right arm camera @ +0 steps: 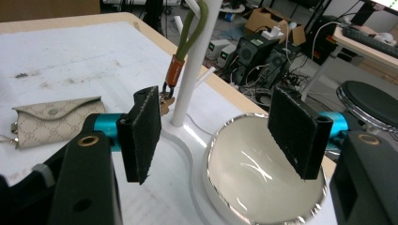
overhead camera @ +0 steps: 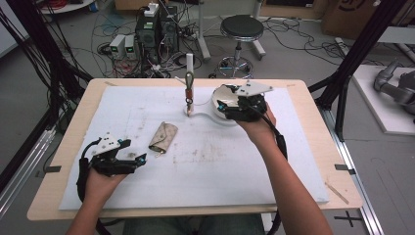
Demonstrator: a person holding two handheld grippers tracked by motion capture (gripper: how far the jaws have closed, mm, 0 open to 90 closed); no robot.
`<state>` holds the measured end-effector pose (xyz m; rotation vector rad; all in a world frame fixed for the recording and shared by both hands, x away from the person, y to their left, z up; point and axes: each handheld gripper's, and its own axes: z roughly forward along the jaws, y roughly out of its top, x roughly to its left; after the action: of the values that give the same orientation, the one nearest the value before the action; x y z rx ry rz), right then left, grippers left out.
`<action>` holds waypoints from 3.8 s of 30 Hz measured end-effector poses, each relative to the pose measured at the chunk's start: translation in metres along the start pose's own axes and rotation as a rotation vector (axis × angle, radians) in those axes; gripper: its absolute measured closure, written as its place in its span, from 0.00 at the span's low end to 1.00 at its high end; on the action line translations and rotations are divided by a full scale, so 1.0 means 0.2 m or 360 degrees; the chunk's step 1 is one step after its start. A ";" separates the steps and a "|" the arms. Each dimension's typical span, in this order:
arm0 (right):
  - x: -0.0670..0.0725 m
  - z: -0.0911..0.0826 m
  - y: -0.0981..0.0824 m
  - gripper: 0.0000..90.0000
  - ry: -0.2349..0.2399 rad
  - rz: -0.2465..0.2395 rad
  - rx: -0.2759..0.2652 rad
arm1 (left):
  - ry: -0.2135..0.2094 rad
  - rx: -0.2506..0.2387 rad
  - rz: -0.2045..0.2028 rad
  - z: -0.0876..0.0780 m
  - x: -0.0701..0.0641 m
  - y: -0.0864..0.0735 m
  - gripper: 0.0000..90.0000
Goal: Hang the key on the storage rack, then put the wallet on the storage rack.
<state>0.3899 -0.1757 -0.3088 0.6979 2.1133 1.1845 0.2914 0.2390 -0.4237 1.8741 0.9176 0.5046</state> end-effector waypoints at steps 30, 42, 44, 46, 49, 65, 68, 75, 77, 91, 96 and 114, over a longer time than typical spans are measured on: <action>0.00 -0.25 -0.66 0.23 0.0042 0.0314 0.0113 | -0.0003 -0.0028 -0.0018 0.07 0.01 0.02 0.21; -0.03 -0.27 -0.67 0.22 -0.0006 0.0335 0.0094 | -0.0013 -0.0037 -0.0011 0.08 0.00 0.03 0.21; -0.04 -0.27 -0.67 0.22 -0.0005 0.0349 0.0096 | -0.0007 -0.0035 -0.0011 0.08 0.00 0.03 0.21; -0.05 -0.27 -0.68 0.22 -0.0004 0.0357 0.0106 | 0.0002 -0.0030 -0.0009 0.08 0.00 0.03 0.21; -0.06 -0.28 -0.68 0.22 -0.0012 0.0365 0.0102 | 0.0000 -0.0028 -0.0009 0.08 0.00 0.04 0.21; -0.05 -0.30 -0.71 0.22 -0.0038 0.0340 0.0101 | 0.0012 0.0003 -0.0023 0.12 -0.03 0.05 0.21; -0.05 -0.32 -0.72 0.22 -0.0042 0.0339 0.0119 | 0.0026 0.0012 -0.0049 0.15 -0.03 0.06 0.21; -0.04 -0.38 -0.76 0.22 -0.0062 0.0317 0.0141 | 0.0067 0.0102 -0.0062 0.27 -0.04 0.09 0.20; -0.03 -0.40 -0.78 0.22 -0.0073 0.0319 0.0147 | 0.0058 0.0147 -0.0067 0.31 -0.04 0.09 0.20; -0.05 -0.53 -0.87 0.22 -0.0143 0.0355 0.0192 | 0.0189 0.0390 0.0003 0.53 -0.07 0.12 0.19; -0.05 -0.54 -0.88 0.22 -0.0137 0.0357 0.0195 | 0.0210 0.0429 -0.0024 0.55 -0.07 0.10 0.19; -0.02 -0.47 -0.85 0.22 -0.0088 0.0284 0.0210 | 0.0190 0.0425 -0.0064 0.54 -0.08 0.10 0.34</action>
<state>0.2989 -0.3081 -0.4177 0.9853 2.1327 1.1109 0.3613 0.1598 -0.4547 2.0769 1.1461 0.4930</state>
